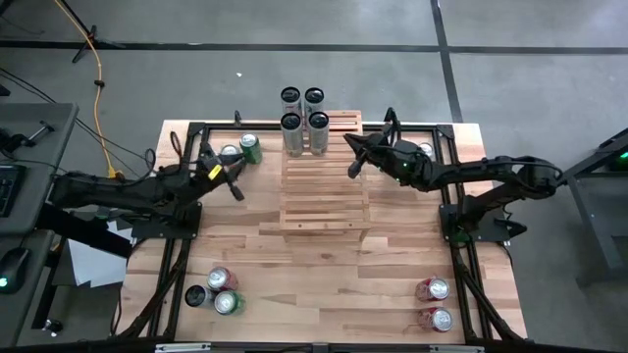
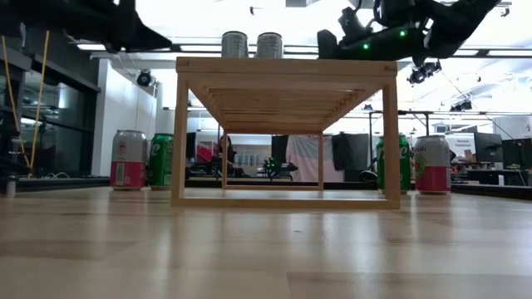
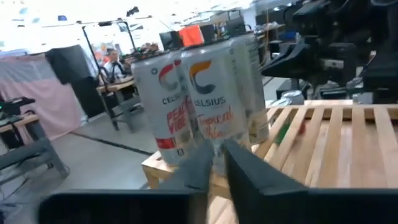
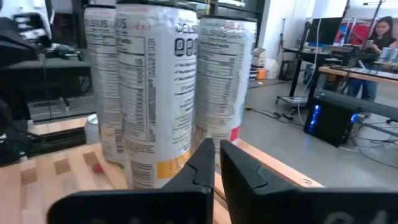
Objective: Place canned beverage on shelf
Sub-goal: Put the white yellow soda can aligned with the other white yellow soda can on the shelf
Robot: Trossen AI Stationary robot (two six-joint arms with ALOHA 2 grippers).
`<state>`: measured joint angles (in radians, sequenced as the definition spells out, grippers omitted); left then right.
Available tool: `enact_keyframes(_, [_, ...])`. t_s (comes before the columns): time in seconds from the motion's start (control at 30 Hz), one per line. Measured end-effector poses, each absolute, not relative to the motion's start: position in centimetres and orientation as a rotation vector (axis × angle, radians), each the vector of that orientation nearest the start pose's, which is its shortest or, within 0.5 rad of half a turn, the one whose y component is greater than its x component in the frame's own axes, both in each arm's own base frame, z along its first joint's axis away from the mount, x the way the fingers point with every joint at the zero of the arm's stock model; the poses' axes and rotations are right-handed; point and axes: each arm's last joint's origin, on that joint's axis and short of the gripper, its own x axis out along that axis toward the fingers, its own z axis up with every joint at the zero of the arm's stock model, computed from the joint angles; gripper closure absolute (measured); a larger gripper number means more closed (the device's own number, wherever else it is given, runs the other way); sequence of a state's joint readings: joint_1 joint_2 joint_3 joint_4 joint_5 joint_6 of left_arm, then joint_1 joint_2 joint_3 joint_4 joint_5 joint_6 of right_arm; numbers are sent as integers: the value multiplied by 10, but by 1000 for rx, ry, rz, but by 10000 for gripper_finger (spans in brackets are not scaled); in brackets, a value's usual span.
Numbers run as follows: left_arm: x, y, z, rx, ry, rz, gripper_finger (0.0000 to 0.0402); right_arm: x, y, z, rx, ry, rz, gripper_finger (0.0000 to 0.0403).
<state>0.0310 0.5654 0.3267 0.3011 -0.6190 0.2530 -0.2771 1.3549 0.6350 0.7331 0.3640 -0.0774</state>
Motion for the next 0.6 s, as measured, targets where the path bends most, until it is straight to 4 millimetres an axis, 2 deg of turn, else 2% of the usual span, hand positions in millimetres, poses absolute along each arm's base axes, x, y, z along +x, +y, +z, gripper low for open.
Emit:
enact_keyframes(0.17, [151,41,245,201,32,613,398,270,-87,245,-21,-10,-617,399])
enact_keyframes(0.37, [165,61,237,185,31,508,401,275,-88,238,-15,-6,-605,402])
enact_keyframes(0.6, [175,80,226,186,63,522,401,280,-92,231,-12,-20,-585,403])
